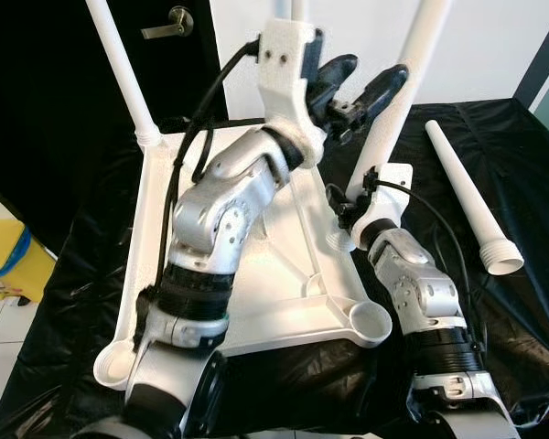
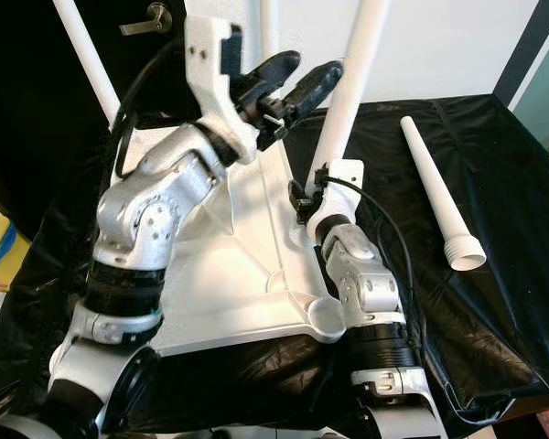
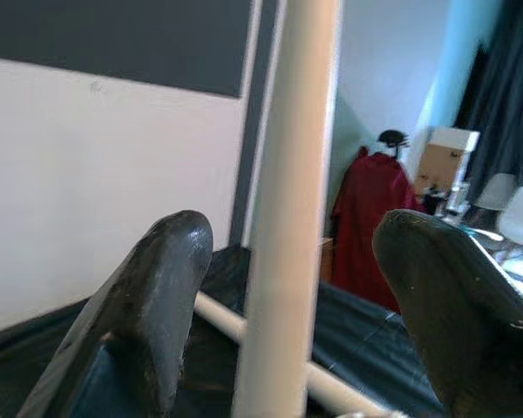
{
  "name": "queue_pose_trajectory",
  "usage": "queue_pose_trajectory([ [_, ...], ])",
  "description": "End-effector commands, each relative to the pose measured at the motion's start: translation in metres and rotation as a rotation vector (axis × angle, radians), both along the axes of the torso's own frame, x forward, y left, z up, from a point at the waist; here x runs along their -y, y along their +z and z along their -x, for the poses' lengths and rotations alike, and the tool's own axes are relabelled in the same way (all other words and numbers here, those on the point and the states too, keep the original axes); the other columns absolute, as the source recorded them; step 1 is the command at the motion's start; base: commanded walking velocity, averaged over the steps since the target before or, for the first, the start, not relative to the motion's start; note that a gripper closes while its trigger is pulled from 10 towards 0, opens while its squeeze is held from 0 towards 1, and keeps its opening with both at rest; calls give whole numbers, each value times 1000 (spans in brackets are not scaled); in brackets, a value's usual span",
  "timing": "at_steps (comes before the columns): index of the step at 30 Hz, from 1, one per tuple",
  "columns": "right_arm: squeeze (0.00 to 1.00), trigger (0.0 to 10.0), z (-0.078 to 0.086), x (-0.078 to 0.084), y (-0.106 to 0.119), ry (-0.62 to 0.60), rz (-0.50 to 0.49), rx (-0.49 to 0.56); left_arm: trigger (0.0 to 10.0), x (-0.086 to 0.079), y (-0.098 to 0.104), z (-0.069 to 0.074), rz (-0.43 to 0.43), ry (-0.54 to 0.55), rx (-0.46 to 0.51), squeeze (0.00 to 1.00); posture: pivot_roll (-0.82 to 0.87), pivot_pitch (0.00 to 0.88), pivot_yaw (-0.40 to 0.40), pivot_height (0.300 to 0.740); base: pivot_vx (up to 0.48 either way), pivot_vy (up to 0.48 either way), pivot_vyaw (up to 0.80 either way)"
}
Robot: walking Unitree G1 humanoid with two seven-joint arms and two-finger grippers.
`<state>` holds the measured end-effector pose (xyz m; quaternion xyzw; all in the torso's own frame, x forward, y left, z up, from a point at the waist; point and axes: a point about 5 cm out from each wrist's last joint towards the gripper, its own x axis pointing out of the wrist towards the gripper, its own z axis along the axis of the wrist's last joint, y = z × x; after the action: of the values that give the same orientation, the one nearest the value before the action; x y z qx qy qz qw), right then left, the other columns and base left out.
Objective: Building children table
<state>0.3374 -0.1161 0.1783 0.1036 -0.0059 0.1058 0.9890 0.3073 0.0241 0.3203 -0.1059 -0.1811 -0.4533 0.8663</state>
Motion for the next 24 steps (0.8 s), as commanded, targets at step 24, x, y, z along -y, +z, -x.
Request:
queue_pose_trajectory([
  [24, 0, 10000, 23, 28, -3, -113, 66, 111, 10000, -35, -115, 9, -364, 244, -59, 0, -58, 0, 19, 740, 0, 0, 0],
])
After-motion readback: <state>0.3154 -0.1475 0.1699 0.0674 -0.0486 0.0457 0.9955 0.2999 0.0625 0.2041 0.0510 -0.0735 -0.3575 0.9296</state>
